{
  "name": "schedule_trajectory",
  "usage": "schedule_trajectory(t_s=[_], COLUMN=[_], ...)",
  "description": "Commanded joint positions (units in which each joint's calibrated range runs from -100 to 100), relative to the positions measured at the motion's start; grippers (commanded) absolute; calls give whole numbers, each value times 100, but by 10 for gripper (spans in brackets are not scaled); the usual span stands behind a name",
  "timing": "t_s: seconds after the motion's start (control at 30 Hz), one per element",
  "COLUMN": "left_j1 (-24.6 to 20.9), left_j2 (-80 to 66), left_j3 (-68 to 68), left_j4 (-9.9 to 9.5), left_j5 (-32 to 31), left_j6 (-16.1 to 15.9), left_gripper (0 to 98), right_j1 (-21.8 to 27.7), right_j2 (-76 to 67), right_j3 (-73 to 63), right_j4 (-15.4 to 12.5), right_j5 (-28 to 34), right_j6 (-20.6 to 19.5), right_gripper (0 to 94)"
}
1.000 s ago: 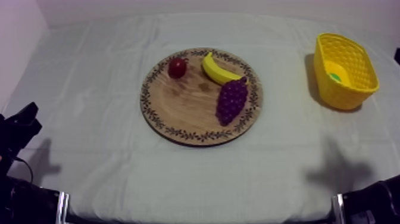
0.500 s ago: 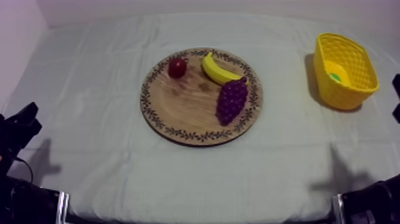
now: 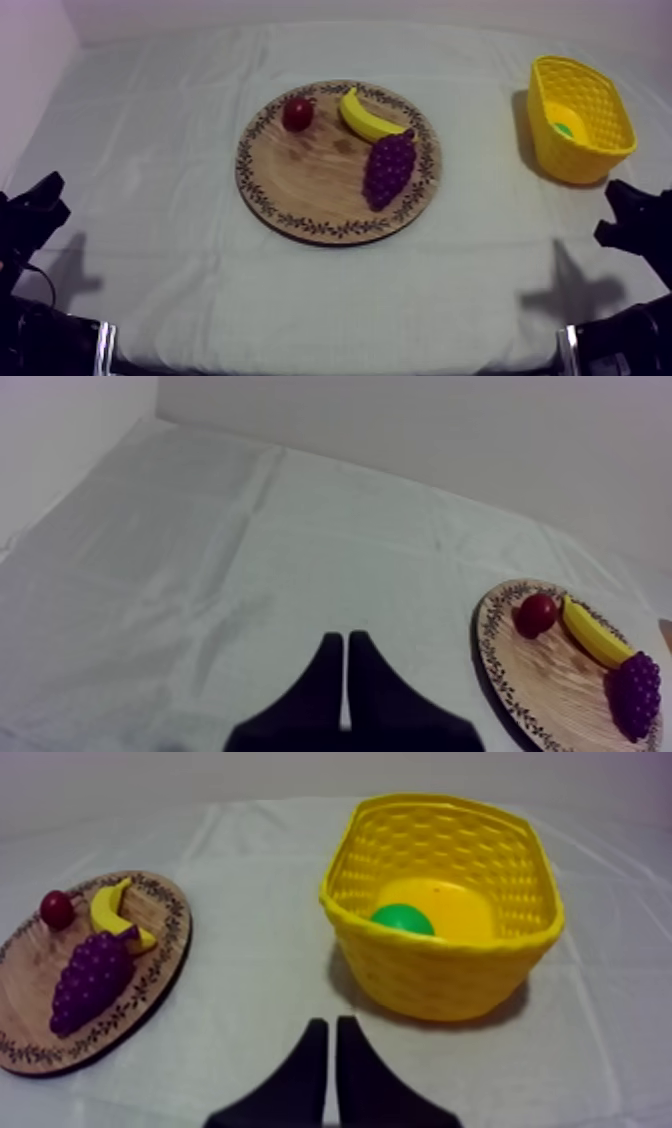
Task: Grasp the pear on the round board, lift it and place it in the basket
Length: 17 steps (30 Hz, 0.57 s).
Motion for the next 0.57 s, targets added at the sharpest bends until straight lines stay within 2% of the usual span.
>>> schedule_trajectory(t_s=[0.0, 0.3, 0.53], left_j1=[-1, -1, -1], left_j2=[0, 0, 0], left_j3=[5, 5, 5], left_j4=[2, 2, 2], left_j5=[-1, -1, -1], left_j6=[2, 1, 0], left_gripper=[1, 1, 1], right_j1=[-17, -82, -84], right_j2=[-2, -2, -2], right_j3=[3, 12, 13], right_j4=[-221, -354, -360], right_j5=[46, 90, 92], right_j6=[239, 1042, 1236], right_gripper=[4, 4, 4])
